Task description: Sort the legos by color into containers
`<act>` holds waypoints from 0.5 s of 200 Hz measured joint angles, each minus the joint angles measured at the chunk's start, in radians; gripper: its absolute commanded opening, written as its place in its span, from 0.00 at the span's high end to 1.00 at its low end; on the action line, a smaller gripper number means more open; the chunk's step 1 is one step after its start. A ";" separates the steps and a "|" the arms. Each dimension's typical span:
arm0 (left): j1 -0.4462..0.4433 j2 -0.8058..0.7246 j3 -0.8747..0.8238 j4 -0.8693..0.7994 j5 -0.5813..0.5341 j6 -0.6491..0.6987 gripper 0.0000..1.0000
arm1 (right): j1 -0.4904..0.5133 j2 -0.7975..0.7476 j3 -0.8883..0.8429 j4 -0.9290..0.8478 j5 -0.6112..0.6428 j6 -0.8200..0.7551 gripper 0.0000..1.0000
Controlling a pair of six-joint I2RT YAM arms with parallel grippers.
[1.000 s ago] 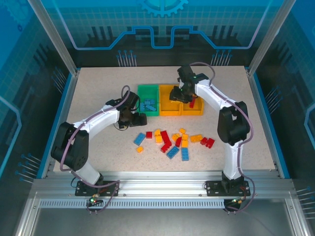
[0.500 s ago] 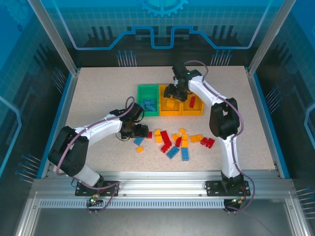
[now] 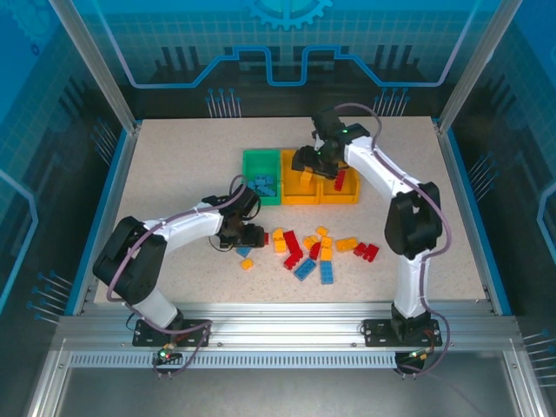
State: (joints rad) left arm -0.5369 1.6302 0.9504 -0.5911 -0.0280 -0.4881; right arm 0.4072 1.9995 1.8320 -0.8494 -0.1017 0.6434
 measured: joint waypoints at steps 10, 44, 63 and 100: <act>-0.003 0.014 0.000 0.003 0.000 0.001 0.28 | -0.010 -0.047 -0.036 0.007 0.009 -0.001 0.26; -0.003 0.049 -0.002 0.006 -0.007 0.008 0.40 | -0.085 -0.183 -0.197 0.016 0.040 -0.019 0.26; -0.003 0.049 -0.005 0.004 -0.021 0.015 0.50 | -0.141 -0.241 -0.300 0.016 0.054 -0.027 0.26; -0.004 0.046 -0.005 0.002 -0.038 0.017 0.66 | -0.221 -0.356 -0.489 0.012 0.095 -0.038 0.25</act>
State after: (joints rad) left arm -0.5407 1.6764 0.9451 -0.5892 -0.0662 -0.4709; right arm 0.1864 1.6436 1.3434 -0.8375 -0.0067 0.6052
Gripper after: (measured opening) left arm 0.362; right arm 0.751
